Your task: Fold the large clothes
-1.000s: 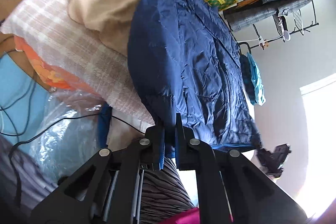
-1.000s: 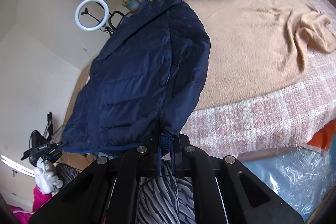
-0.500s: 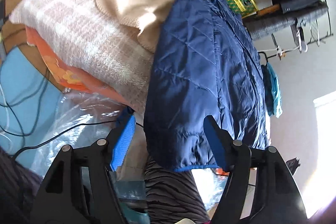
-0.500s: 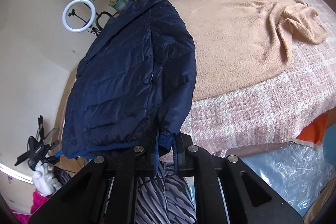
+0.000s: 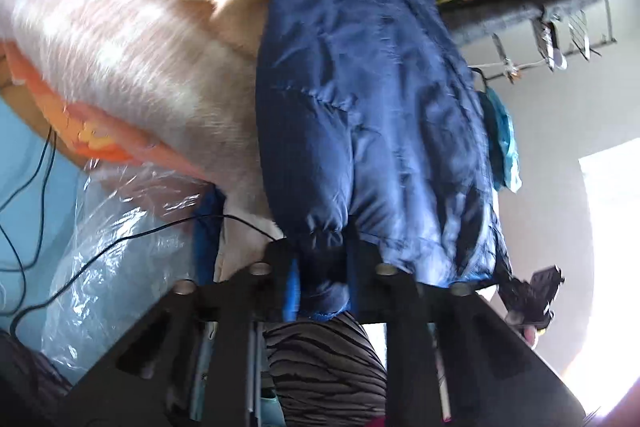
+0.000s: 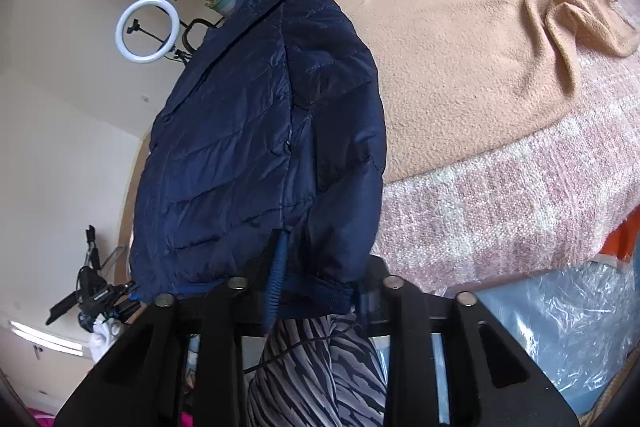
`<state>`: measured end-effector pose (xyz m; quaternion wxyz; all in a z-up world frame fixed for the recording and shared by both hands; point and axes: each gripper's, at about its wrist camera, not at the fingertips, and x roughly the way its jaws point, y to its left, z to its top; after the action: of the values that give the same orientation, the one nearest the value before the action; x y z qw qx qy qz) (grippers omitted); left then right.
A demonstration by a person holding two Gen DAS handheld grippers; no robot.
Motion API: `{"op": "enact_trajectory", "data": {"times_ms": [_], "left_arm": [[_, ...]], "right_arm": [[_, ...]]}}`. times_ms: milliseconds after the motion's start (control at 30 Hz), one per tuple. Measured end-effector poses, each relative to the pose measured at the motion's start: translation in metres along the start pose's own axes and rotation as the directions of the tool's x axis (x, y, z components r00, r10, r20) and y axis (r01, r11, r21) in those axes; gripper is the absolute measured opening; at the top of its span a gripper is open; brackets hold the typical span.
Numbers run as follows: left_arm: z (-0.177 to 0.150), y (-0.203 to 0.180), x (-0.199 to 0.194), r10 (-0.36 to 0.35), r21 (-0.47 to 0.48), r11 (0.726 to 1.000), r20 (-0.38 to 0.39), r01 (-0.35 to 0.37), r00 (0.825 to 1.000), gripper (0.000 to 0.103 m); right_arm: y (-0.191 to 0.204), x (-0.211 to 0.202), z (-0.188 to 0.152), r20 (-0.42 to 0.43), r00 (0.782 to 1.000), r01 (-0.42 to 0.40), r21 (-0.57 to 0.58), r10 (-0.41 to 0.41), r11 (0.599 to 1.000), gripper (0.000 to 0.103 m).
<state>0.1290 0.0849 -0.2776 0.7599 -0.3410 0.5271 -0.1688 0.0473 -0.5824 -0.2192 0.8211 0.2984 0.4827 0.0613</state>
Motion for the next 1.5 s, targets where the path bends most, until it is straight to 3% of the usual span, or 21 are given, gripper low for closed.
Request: {"op": "enact_trajectory", "data": {"times_ms": [200,400,600,767,933,1167,1500], "left_arm": [[0.006,-0.038,-0.041,-0.044,0.058,0.998,0.087,0.039,0.995,0.006],[0.039,-0.079,-0.076,-0.127,0.08,0.99,0.153,0.116,0.98,0.005],[0.081,-0.121,-0.097,-0.119,0.138,0.986,0.194,0.093,0.974,0.005],[0.112,-0.148,-0.103,-0.098,0.184,0.982,0.247,0.053,0.964,0.005],[0.157,-0.166,-0.097,-0.085,0.196,0.98,0.268,0.032,0.96,0.005],[0.242,-0.186,-0.07,-0.058,0.194,0.981,0.289,0.001,0.956,0.005],[0.367,-0.174,0.011,0.034,0.132,0.988,0.286,-0.074,0.958,0.005]], "right_arm": [[0.025,-0.022,0.01,0.081,0.995,-0.045,-0.05,0.048,0.998,0.005],[0.052,-0.055,0.033,0.19,0.976,-0.101,-0.044,0.108,0.994,0.004],[0.079,-0.073,0.065,0.263,0.954,-0.131,-0.074,0.146,0.989,0.004],[0.099,-0.075,0.099,0.297,0.945,-0.109,-0.104,0.136,0.989,0.004],[0.124,-0.068,0.14,0.332,0.938,-0.065,-0.117,0.1,0.991,0.004],[0.168,-0.043,0.203,0.382,0.924,0.033,-0.164,0.033,0.986,0.004],[0.206,0.042,0.31,0.394,0.912,0.202,-0.195,-0.112,0.96,0.004]]}}
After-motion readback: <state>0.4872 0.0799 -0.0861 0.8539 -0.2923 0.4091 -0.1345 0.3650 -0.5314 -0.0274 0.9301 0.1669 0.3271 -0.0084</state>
